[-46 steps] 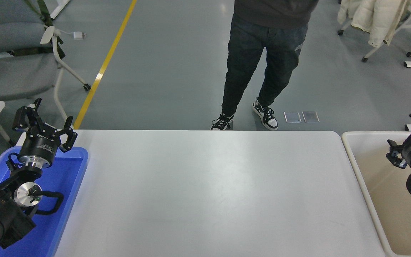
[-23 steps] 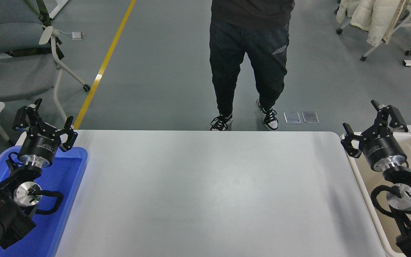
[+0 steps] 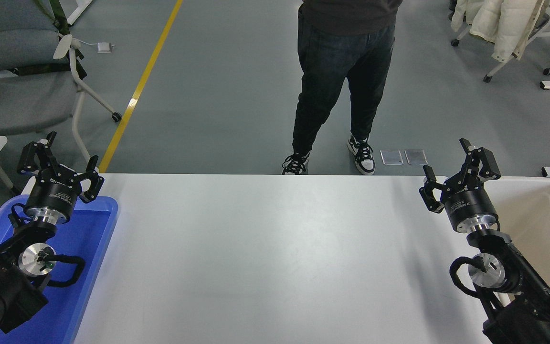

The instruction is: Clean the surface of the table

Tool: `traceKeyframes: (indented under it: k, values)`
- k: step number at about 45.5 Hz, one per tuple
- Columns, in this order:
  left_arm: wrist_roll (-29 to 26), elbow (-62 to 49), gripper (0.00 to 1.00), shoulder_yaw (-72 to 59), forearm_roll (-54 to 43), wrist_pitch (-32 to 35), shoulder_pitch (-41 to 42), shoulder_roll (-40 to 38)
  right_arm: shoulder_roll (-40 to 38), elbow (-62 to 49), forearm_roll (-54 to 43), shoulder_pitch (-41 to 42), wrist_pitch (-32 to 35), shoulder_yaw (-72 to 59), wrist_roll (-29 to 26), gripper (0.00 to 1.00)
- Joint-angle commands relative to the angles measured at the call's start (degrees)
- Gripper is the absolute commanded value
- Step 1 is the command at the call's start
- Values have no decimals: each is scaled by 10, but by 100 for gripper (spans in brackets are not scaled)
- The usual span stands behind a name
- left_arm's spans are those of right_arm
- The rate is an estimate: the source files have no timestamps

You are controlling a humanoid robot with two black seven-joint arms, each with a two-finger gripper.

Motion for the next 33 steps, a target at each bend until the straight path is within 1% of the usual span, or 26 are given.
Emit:
traceKeyframes:
  k: [1, 27, 33]
  values:
    - [0, 1, 100, 0, 0, 0, 0, 0, 3, -4, 0, -1, 0, -1, 3, 100]
    - [0, 1, 100, 0, 0, 0, 0, 0, -4, -13, 1, -2, -2, 0, 3, 100]
    - [0, 0, 100, 0, 0, 0, 0, 0, -4, -14, 20, -5, -3, 0, 3, 100]
